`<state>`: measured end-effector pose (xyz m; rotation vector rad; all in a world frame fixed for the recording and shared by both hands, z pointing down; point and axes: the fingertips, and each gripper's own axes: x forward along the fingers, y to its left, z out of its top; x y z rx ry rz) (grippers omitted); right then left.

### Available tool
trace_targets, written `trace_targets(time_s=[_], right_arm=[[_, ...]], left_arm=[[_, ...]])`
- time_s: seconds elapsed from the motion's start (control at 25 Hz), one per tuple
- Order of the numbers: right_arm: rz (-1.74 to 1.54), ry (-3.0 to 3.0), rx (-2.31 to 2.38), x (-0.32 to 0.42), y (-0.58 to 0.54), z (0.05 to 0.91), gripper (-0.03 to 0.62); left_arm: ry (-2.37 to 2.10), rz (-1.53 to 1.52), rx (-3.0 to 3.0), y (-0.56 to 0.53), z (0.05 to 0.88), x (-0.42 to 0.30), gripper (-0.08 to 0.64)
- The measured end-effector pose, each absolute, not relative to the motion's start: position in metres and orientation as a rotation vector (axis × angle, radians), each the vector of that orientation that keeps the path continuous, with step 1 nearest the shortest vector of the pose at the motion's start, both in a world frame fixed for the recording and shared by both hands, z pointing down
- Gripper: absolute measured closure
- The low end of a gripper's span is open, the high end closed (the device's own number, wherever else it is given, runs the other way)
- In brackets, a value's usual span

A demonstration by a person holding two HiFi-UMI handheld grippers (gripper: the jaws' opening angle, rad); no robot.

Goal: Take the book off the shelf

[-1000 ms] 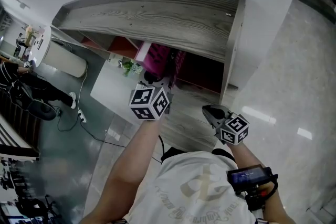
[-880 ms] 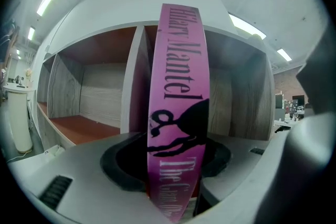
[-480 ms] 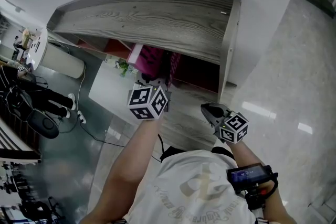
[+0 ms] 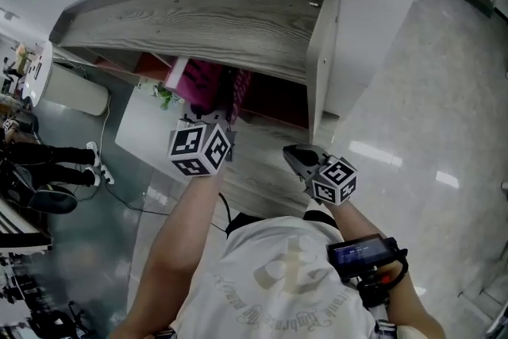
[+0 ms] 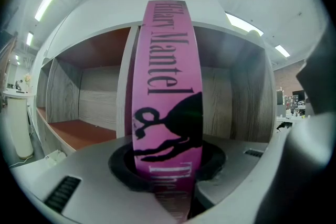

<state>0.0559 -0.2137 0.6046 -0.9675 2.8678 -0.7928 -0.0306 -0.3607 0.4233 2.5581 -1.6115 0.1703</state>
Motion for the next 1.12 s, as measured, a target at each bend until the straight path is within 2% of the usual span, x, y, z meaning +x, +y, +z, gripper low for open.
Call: trace_targets(time_s=[1.12], right_arm=[[-0.776,2.856,-1.013,0.051,-0.178,0.597,0.588]], left_arm=[[-1.519,0.063,2.592,-0.315,0.41,-0.042,0.403]])
